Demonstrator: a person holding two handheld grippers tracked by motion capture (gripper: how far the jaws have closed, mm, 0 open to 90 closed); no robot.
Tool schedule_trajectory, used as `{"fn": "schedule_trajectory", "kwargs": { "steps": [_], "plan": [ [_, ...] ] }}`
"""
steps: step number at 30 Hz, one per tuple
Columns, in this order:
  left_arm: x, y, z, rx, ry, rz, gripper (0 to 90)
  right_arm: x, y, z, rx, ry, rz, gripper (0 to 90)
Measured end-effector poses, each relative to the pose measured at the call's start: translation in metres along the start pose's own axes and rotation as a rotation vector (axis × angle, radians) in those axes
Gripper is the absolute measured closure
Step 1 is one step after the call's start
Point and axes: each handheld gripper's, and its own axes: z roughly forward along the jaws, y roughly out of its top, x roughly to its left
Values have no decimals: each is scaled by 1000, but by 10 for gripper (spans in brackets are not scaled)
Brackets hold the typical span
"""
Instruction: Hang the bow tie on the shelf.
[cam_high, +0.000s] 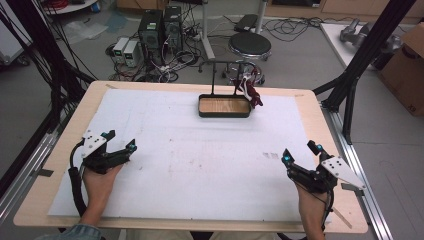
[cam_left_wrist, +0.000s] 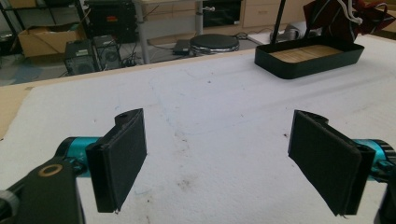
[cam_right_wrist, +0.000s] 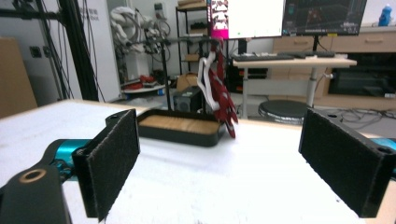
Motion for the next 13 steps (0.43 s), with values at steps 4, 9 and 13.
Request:
{"fn": "schedule_trajectory", "kwargs": {
  "steps": [4, 9, 13],
  "plan": [
    [0, 0, 0, 1, 1, 1, 195, 0, -11, 1, 39, -2, 3, 115],
    [0, 0, 0, 2, 1, 1, 195, 1, -21, 2, 68, 1, -3, 115],
    [0, 0, 0, 4, 3, 5, 195, 2, -19, 1, 56, 9, -6, 114]
  ]
}}
